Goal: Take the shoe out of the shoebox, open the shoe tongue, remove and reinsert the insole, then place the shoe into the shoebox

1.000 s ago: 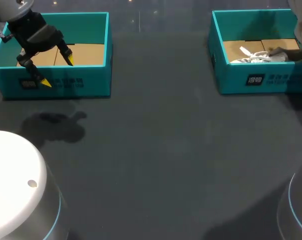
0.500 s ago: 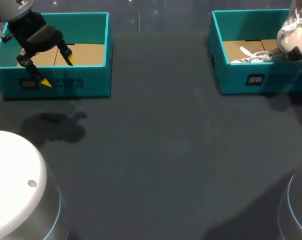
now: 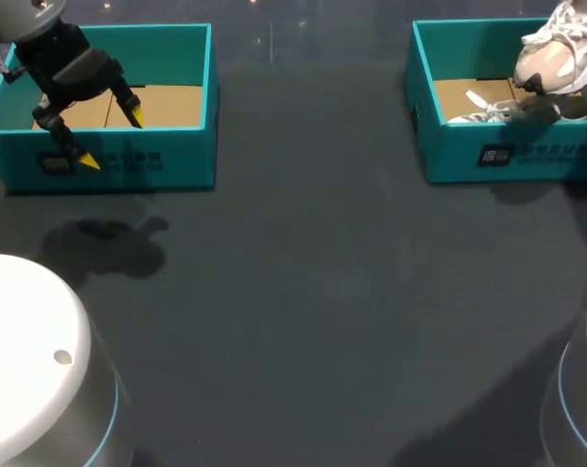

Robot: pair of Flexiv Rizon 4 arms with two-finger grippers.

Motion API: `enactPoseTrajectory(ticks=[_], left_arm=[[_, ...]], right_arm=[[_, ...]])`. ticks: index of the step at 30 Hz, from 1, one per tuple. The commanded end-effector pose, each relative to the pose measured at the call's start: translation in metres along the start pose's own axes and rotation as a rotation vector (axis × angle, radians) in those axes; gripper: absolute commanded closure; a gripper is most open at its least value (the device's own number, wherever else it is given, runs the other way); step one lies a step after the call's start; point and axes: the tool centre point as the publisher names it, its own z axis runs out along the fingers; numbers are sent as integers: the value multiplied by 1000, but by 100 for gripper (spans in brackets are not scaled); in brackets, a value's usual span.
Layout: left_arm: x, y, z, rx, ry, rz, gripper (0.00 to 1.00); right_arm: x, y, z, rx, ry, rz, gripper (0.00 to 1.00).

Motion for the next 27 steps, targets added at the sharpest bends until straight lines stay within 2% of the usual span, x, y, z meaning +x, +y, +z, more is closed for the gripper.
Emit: enactPoseTrajectory(ticks=[1, 4, 6, 22, 27], left_arm=[[0, 0, 0, -2, 1, 1, 0], [0, 0, 0, -2, 1, 1, 0], [0, 0, 0, -2, 1, 1, 0], [0, 0, 0, -2, 1, 1, 0], [0, 0, 0, -2, 1, 1, 0]], right_arm=[[0, -1, 7, 47, 37, 288, 100], [5, -5, 11, 59, 23, 389, 100], [10, -8, 14, 78, 60, 473, 100], [10, -8, 14, 78, 60, 473, 100], [13, -8, 25, 77, 45, 622, 100]])
